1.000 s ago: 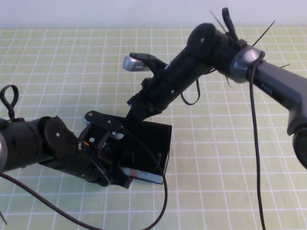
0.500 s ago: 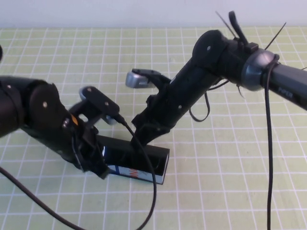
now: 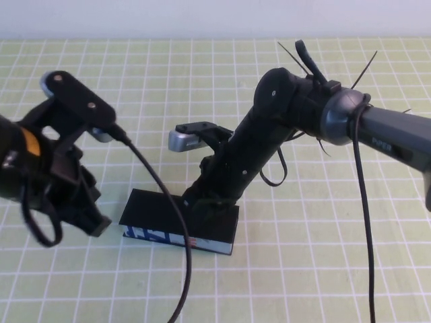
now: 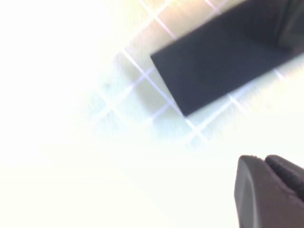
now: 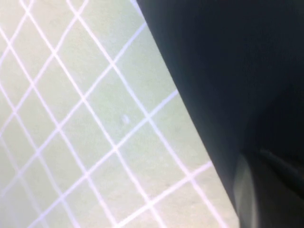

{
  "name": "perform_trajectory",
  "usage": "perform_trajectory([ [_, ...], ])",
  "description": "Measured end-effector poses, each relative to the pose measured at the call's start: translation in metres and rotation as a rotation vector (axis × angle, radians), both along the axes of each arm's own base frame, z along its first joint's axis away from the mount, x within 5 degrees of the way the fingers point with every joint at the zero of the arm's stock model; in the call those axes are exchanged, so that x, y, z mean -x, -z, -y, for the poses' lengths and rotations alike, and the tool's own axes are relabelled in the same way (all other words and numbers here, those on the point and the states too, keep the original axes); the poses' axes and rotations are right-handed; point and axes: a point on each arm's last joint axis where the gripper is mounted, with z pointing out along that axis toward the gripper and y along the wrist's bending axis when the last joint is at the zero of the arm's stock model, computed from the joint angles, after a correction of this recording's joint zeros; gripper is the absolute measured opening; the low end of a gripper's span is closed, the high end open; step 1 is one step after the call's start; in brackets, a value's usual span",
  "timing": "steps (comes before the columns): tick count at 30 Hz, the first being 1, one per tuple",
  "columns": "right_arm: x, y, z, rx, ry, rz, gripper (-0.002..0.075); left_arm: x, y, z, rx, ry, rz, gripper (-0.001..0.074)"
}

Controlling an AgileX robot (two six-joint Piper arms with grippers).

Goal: Return glasses to glasses case

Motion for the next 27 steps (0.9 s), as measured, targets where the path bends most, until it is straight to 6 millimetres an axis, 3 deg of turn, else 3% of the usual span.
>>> perform_trajectory([
  [4, -0.001, -0.012, 0.004, 0.020, -0.001, 0.085, -0.0018, 0.020, -0.014, -0.009, 0.014, -0.005, -0.006, -0.0003],
  [6, 0.000, -0.029, 0.007, 0.015, 0.003, 0.143, -0.0018, 0.033, -0.020, -0.014, 0.046, -0.008, 0.007, -0.0003],
  [10, 0.009, -0.081, 0.020, 0.005, 0.005, 0.293, -0.0018, 0.061, -0.024, -0.025, 0.119, -0.033, 0.040, -0.0003],
  [15, 0.031, -0.157, 0.057, 0.089, 0.097, 0.531, -0.0018, 0.105, -0.026, -0.045, 0.224, -0.061, 0.106, -0.0003],
  [21, 0.085, -0.251, 0.112, 0.063, 0.272, 0.783, -0.0018, 0.145, -0.015, -0.062, 0.348, -0.077, 0.192, -0.0003],
  [25, 0.136, -0.291, 0.148, -0.069, 0.351, 0.927, -0.0018, 0.156, -0.008, -0.067, 0.429, -0.115, 0.256, -0.0003],
  [27, 0.163, -0.296, 0.167, -0.138, 0.387, 0.998, -0.0018, 0.160, -0.008, -0.070, 0.464, -0.129, 0.283, -0.0003],
])
